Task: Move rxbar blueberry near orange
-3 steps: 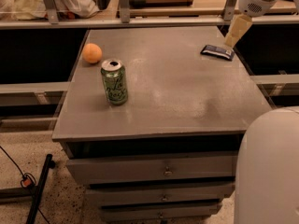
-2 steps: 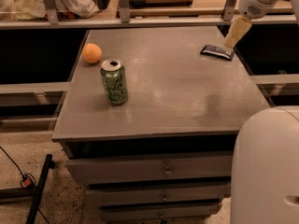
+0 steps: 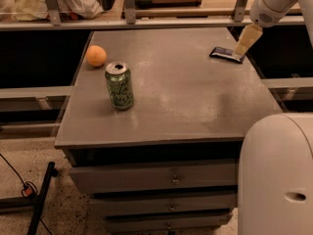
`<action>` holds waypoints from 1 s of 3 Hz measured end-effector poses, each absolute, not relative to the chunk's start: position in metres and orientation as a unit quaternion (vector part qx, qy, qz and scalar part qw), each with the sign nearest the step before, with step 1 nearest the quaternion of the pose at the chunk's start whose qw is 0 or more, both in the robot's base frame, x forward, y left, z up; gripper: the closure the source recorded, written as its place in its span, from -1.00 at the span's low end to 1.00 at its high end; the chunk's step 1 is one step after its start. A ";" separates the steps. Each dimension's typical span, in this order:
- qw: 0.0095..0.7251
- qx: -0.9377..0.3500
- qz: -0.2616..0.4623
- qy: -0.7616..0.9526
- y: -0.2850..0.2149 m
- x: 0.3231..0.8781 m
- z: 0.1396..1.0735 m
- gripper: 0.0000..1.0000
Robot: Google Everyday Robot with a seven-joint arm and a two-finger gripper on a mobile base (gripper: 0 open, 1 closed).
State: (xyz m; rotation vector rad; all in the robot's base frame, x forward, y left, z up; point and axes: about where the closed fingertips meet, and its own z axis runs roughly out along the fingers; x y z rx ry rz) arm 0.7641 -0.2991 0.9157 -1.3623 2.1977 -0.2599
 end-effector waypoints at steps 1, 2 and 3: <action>0.277 -0.491 -0.068 0.823 -0.301 0.766 0.901 -1.00; 0.297 -0.460 -0.034 0.836 -0.303 0.770 0.888 -1.00; 0.312 -0.420 0.008 0.852 -0.301 0.774 0.876 -1.00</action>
Offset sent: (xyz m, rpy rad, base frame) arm 0.0218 -0.0186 -0.0245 0.2949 0.0174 -0.1292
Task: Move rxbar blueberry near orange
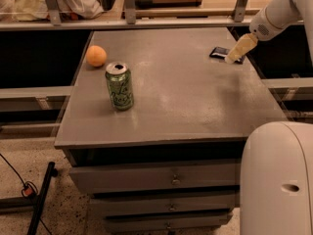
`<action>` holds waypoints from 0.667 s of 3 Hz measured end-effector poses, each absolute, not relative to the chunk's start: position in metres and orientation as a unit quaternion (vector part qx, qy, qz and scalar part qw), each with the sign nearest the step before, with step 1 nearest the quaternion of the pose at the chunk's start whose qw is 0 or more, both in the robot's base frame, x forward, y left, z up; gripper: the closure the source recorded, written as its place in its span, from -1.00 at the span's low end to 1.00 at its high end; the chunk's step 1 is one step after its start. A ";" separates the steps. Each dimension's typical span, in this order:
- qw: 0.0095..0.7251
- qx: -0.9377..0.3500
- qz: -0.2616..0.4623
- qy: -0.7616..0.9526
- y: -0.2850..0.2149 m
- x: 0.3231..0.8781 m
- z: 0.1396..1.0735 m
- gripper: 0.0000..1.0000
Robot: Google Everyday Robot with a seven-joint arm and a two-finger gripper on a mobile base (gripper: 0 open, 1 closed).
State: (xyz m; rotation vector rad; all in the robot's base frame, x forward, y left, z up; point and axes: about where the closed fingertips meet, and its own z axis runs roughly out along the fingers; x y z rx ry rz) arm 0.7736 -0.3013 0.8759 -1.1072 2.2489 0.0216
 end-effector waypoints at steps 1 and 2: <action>0.329 -0.393 0.034 0.858 -0.299 0.779 0.869 -1.00; 0.341 -0.383 0.058 0.856 -0.293 0.785 0.860 -1.00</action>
Offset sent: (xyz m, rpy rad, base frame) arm 0.0188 0.0065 -0.0143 0.1988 -0.0144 -0.0386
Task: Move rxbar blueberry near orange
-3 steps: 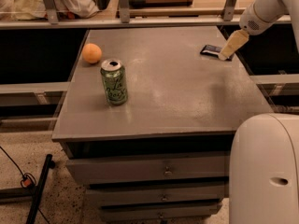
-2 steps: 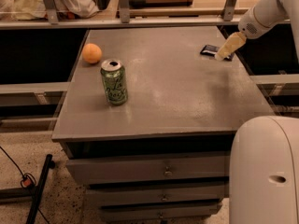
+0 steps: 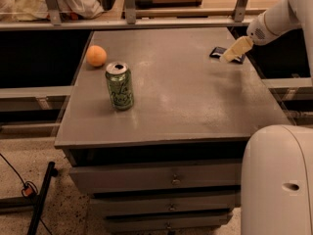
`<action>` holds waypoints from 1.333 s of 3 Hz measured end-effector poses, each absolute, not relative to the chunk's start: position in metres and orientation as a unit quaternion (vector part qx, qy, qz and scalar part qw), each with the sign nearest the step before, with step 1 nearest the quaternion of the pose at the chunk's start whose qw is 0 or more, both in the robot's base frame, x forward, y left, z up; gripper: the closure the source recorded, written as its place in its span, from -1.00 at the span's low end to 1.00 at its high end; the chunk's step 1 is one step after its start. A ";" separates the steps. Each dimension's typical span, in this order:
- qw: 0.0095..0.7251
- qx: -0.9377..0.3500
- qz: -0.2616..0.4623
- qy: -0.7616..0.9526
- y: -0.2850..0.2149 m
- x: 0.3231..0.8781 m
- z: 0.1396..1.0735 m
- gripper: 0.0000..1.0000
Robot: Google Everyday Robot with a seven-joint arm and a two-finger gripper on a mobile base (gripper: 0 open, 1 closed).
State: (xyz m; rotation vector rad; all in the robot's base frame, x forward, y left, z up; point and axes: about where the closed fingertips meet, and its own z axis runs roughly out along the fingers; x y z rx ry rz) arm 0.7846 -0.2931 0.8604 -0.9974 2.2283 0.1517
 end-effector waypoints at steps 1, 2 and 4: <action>0.339 -0.384 0.076 0.856 -0.285 0.787 0.848 -1.00; 0.332 -0.387 0.085 0.856 -0.281 0.789 0.834 -1.00; 0.319 -0.393 0.103 0.856 -0.277 0.788 0.813 -1.00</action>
Offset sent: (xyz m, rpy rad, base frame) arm 0.0076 0.0087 -0.0316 0.0454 0.0479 0.0377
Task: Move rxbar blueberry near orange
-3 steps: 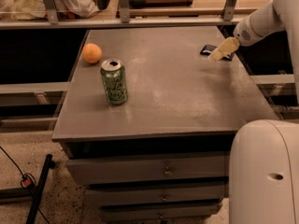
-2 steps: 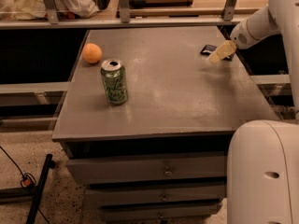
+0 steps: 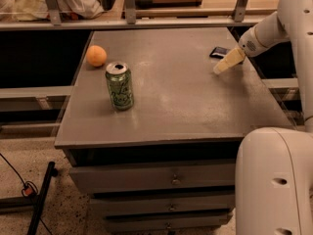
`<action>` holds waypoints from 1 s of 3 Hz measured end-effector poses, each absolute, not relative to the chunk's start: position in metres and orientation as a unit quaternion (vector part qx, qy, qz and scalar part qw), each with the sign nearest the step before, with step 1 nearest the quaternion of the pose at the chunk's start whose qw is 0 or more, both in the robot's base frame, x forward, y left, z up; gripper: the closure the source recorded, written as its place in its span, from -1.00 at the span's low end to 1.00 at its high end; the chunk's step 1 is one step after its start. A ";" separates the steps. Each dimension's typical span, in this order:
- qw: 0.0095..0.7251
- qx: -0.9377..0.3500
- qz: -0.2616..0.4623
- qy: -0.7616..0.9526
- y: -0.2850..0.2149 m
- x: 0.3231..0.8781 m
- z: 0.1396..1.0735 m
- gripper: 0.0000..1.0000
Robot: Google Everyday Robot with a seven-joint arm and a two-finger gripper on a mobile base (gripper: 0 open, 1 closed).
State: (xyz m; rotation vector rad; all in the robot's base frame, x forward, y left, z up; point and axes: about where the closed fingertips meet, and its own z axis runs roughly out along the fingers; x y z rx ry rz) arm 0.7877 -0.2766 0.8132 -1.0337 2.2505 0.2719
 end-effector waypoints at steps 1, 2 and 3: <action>0.315 -0.394 0.114 0.856 -0.276 0.786 0.806 -0.63; 0.312 -0.399 0.119 0.854 -0.274 0.784 0.802 -0.19; 0.312 -0.399 0.119 0.854 -0.274 0.784 0.807 0.30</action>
Offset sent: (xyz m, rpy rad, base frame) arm 0.0052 -0.0098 -0.0017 0.0202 0.0325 0.0481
